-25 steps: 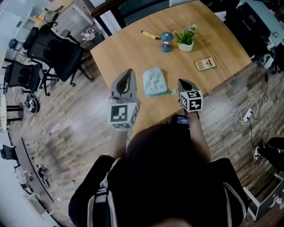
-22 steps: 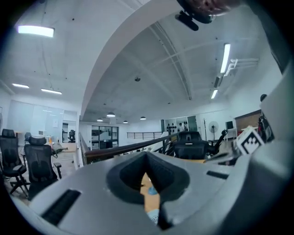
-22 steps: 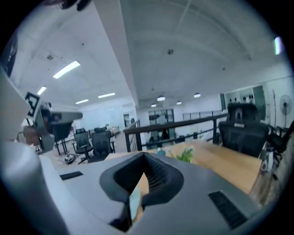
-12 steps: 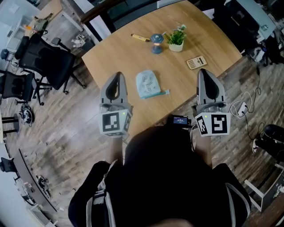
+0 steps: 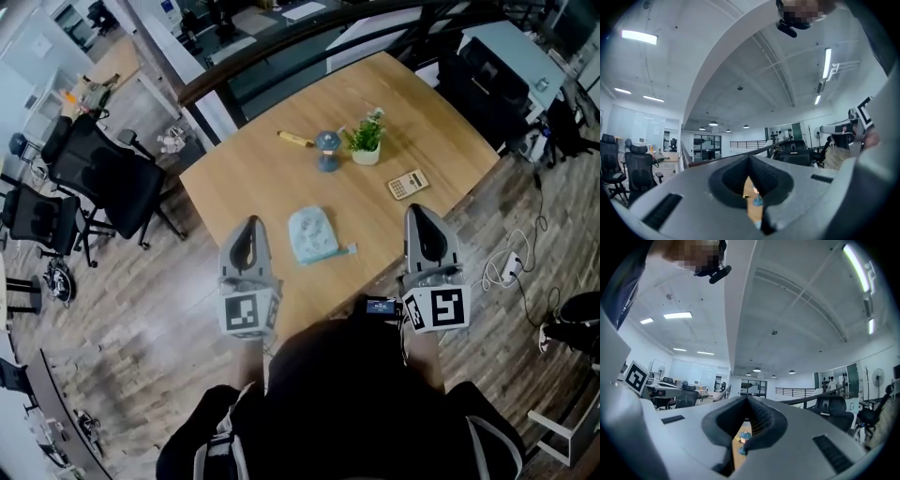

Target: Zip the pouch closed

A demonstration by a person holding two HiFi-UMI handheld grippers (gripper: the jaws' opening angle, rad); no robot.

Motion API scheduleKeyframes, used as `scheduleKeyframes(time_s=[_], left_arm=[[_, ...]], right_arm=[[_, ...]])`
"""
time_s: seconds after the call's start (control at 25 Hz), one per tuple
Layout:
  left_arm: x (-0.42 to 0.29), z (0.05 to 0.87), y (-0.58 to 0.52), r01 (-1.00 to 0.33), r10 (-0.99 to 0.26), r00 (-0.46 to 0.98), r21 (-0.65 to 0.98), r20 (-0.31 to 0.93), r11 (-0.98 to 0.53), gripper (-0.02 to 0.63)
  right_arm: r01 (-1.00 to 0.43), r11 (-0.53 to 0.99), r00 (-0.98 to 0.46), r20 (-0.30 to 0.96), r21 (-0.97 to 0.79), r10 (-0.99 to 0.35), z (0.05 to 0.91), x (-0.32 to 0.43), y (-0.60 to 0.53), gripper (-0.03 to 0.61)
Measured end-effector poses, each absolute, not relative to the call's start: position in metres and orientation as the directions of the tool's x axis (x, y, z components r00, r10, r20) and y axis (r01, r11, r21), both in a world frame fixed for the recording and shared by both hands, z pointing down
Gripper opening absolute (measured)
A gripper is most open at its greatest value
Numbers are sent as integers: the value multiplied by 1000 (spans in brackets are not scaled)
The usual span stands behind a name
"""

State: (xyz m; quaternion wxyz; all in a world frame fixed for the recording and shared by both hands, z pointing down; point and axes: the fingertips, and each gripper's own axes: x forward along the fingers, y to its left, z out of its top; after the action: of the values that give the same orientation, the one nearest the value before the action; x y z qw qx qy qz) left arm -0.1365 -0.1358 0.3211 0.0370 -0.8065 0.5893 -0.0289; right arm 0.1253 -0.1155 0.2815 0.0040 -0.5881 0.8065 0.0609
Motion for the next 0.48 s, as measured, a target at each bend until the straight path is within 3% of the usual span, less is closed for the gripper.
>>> scheduleKeyframes(time_s=[0.48], left_arm=[[-144,321,-137,-951,-956,293,-100,6,-292,0]], right_arm=[[-947,305,-313,-79,99,-947,279,119,-119,15]])
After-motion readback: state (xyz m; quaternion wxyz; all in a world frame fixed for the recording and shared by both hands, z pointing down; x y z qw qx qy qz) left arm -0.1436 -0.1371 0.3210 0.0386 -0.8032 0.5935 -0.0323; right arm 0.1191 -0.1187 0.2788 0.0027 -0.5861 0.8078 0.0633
